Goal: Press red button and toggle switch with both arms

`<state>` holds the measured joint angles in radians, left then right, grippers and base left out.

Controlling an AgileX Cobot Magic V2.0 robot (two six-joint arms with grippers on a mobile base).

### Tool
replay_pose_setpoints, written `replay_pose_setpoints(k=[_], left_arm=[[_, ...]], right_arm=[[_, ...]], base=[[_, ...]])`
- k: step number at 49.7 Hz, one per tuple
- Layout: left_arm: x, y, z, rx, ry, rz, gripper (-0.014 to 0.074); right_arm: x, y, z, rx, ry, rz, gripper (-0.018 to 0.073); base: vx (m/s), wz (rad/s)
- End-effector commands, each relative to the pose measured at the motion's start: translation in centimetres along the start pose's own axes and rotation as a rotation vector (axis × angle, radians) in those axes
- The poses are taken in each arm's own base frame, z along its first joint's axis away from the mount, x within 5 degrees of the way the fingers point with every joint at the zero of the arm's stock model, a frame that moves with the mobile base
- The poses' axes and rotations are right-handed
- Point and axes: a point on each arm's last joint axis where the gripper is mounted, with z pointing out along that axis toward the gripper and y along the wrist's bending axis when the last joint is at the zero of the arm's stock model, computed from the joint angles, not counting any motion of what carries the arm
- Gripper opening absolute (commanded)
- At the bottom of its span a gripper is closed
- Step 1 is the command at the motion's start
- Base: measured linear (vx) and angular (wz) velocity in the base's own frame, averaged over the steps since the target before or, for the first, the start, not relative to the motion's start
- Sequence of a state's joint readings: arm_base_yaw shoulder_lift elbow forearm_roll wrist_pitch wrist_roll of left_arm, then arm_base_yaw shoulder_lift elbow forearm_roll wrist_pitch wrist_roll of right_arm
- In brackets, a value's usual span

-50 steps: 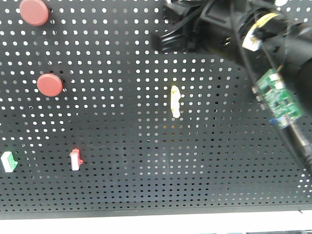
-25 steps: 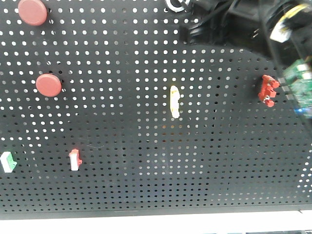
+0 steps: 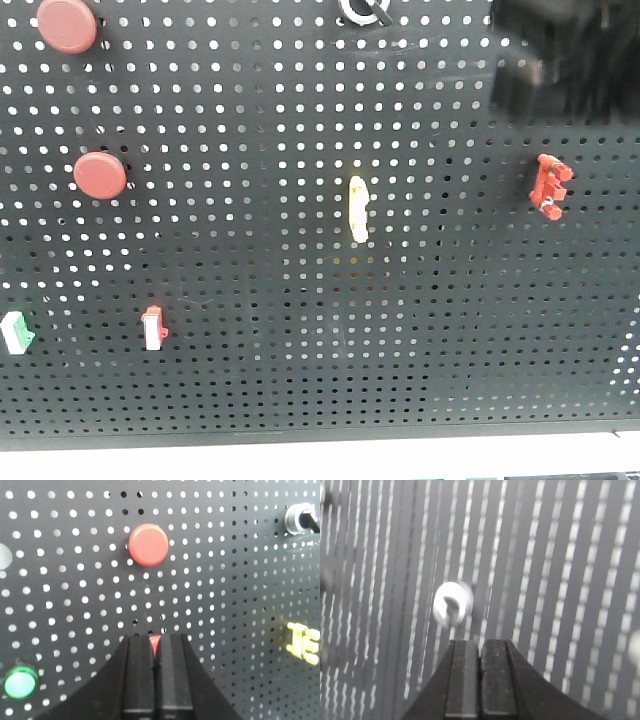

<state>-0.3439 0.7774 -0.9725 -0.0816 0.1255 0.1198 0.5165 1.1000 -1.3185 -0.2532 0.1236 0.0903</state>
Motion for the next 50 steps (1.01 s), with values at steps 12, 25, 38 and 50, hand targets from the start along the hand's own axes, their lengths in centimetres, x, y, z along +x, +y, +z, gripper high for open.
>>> replay_pose_setpoints(k=[12,25,38,50], left_arm=[[-1.7,0.0,-0.4,-0.002,-0.1,-0.018,0.0001],[-1.7,0.0,-0.4,-0.002,-0.1,-0.018,0.0001],[-0.2,0.9,-4.0,-0.089,-0.096,0.023,0.0001],[10.1,1.9,-9.5,-0.308,0.006,0.06,0.0001]], right_arm=[[-1.8,-0.2,-0.8,0.003,-0.092,-0.011,-0.0003],[-1.8,-0.2,-0.8,0.003,-0.092,-0.011,-0.0003],[-1.8,-0.2,-0.8,0.003,-0.094,-0.011,-0.0003],[-1.8,-0.2,-0.8,0.002,-0.094,-0.011,-0.0003]], base=[[0.0,0.0],[0.0,0.0],[0.0,0.0],[0.0,0.0]])
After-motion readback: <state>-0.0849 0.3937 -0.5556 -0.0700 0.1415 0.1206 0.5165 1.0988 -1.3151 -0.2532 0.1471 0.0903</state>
